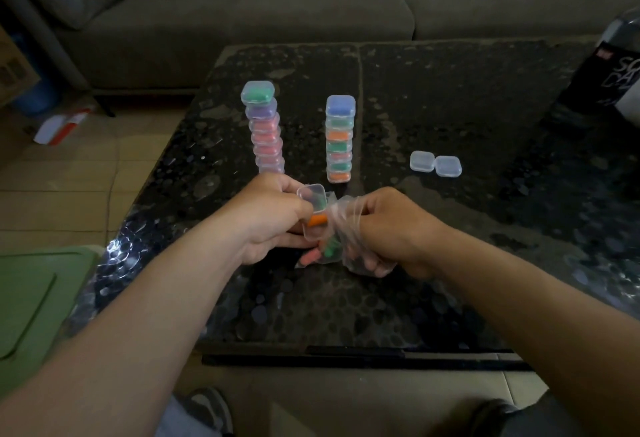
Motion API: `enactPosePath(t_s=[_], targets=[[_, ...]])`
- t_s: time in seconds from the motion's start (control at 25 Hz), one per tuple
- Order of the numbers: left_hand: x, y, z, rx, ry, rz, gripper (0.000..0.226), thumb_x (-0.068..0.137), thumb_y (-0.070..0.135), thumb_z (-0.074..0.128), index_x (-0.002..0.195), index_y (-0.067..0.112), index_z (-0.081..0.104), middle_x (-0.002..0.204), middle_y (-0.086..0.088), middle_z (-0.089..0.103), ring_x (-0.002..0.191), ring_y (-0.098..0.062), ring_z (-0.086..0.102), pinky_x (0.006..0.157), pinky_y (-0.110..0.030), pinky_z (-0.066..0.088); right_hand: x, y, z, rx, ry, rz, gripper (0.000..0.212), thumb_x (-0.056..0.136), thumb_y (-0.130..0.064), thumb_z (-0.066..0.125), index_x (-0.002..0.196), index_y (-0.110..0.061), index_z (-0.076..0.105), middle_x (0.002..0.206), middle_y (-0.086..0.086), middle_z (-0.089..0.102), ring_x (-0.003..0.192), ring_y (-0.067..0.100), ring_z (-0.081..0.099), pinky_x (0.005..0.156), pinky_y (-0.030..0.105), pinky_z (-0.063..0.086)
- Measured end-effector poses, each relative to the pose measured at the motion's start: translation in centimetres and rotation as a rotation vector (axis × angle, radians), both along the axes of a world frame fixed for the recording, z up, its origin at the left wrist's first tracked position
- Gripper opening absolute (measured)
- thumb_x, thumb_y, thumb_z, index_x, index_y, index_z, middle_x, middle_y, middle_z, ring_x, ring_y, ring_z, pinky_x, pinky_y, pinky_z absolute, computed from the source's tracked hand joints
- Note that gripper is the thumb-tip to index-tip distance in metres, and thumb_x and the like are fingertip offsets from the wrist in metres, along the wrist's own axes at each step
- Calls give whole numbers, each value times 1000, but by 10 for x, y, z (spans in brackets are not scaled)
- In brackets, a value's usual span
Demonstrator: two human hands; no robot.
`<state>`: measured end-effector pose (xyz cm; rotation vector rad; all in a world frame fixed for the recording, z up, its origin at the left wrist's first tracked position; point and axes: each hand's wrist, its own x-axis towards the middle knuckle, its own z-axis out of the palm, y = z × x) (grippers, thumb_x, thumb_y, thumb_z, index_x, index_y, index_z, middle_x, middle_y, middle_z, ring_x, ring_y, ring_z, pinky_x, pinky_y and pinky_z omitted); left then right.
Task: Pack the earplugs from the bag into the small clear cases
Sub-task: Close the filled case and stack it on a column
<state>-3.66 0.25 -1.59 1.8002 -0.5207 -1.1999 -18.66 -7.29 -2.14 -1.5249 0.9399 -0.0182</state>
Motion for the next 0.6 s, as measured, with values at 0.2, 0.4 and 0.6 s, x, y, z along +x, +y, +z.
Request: enactPosePath(t_s=[0.2,0.4,0.6], targets=[[-2,-1,-2,-17,9,13,27,91,-12,62,108,8,65,92,-11,75,76,-25,77,69,-39,64,4,-2,-12,-144,47,15,11,96,-15,64,101,-14,75,53,11,62,35,15,49,35,23,38],[-1,-2,-4,-15,2,39,27,93,-11,61,112,8,65,105,-11,72,85,-27,77,71,-40,65,2,0,-9,-251,32,77,10,86,-20,77,95,-15,76,53,8,64,37,14,53,38,24,42],[-3,-2,-4,-24,-6,36,27,93,-12,61,113,7,64,104,-10,70,85,-29,77,71,-42,65,0,-4,-7,-314,25,140,5,90,-19,73,93,-16,76,65,8,72,51,19,68,53,36,60]])
